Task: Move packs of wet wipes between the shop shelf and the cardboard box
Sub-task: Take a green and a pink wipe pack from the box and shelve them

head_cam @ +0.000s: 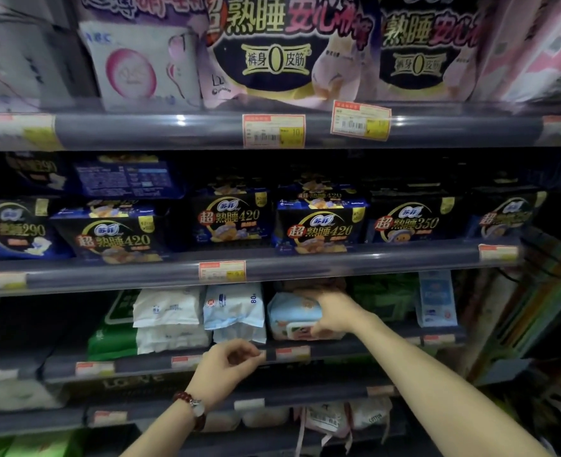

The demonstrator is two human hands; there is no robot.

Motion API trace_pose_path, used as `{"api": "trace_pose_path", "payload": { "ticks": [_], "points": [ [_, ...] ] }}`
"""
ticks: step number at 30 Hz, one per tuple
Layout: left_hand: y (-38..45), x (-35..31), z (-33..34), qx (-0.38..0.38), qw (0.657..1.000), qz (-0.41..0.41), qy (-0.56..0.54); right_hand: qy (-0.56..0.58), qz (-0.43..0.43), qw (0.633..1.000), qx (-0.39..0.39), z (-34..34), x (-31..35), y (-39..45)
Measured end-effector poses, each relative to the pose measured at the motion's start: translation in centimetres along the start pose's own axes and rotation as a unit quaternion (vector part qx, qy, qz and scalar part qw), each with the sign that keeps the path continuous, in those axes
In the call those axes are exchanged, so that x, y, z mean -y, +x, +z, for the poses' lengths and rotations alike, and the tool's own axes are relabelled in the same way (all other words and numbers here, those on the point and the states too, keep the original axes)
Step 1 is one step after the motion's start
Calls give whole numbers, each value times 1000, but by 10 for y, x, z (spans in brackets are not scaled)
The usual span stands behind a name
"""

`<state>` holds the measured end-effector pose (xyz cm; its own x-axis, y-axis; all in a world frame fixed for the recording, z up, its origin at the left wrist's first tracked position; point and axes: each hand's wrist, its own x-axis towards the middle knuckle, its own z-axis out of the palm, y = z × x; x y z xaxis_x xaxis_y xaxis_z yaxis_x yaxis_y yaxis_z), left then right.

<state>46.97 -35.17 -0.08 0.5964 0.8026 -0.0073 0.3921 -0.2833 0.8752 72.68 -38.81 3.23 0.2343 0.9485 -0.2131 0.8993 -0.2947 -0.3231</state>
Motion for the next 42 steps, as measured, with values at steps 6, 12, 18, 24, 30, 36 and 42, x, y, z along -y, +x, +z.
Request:
{"api": "trace_pose_path", "payload": {
  "ticks": [6,12,18,24,30,36,42],
  "points": [
    [-7,5,-3,-3,1000,-8,2,19,-23,999,21,-3,-6,7],
    [-9,3,3,12,1000,-8,12,48,-45,998,-8,7,-15,5],
    [-10,-2,19,21,999,-8,27,-40,-70,991,-105,17,-14,-6],
    [-2,-15,53,78,996,6,50,4,-61,988,-142,34,-35,-51],
    [13,-37,111,209,972,65,89,41,37,989,-140,56,-73,-112],
    [27,-60,178,362,915,134,118,88,235,959,-131,90,-122,-191],
    [18,-79,252,517,820,205,135,178,436,874,-122,144,-129,-289]
  ]
}}
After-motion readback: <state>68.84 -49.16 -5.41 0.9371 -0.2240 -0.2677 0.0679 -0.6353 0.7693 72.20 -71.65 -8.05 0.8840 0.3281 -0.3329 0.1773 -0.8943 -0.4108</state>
